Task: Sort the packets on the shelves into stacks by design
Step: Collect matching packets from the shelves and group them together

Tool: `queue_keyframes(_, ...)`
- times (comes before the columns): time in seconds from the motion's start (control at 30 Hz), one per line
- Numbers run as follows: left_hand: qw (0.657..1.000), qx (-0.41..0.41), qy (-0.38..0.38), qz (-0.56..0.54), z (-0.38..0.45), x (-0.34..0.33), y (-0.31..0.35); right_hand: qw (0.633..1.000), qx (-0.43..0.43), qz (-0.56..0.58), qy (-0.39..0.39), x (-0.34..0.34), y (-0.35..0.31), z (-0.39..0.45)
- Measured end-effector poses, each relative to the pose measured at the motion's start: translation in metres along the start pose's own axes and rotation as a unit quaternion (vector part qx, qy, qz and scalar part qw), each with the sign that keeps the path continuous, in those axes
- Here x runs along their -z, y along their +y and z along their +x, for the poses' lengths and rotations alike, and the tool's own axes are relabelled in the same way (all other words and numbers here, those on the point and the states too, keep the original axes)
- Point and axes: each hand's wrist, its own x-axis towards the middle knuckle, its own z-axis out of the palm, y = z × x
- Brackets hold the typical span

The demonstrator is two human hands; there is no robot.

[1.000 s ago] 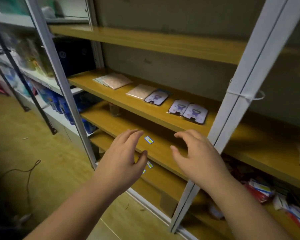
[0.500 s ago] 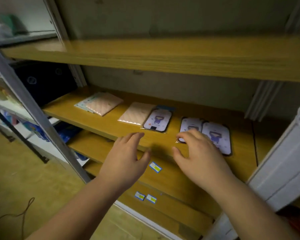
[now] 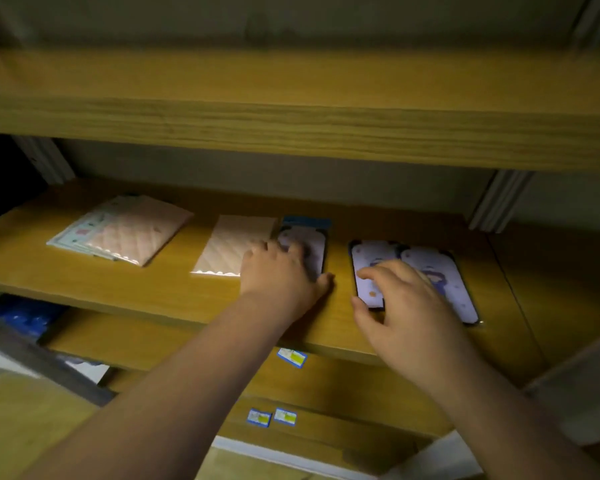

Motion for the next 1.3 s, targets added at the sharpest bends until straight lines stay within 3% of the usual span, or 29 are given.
queue_keyframes(0.23, 0.990, -0.061, 0.015, -0.126, 0.002, 0.003, -0.012, 0.997, -0.073, -0.009, 0.024, -0.009, -0.027, 0.018)
queue_keyframes(0.4, 0.955, -0.097, 0.008, -0.281, -0.003, 0.008, -0.034, 0.994, -0.108, -0.014, 0.031, -0.017, -0.041, 0.025)
queue_keyframes(0.5, 0.903, -0.060, -0.022, -0.426, -0.004, 0.006, -0.066, 0.991, -0.129, -0.019, 0.028, -0.021, -0.047, 0.032)
queue_keyframes(0.57, 0.860, -0.026, -0.004, -0.509, -0.006, 0.002, -0.093, 0.988, -0.148, -0.028, 0.023, -0.025, -0.055, 0.038)
queue_keyframes(0.67, 0.779, 0.035, 0.030, -0.626, -0.013, -0.003, -0.139, 0.980, -0.178, -0.074, -0.044, -0.040, -0.074, 0.052)
queue_keyframes(0.73, 0.745, 0.075, 0.032, -0.662, -0.022, -0.007, -0.168, 0.974, -0.195, -0.080, -0.084, -0.055, -0.093, 0.065)
queue_keyframes(0.93, 0.722, 0.105, 0.044, -0.683, -0.037, -0.021, -0.229, 0.946, -0.221, -0.164, -0.173, -0.101, -0.155, 0.119)
queue_keyframes(1.17, 0.703, 0.100, 0.050, -0.703, -0.035, -0.033, -0.253, 0.921, -0.262, -0.197, -0.210, -0.133, -0.200, 0.149)
queue_keyframes(1.3, 0.711, 0.071, 0.063, -0.696, -0.029, -0.037, -0.260, 0.924, -0.282, -0.151, -0.207, -0.130, -0.201, 0.144)
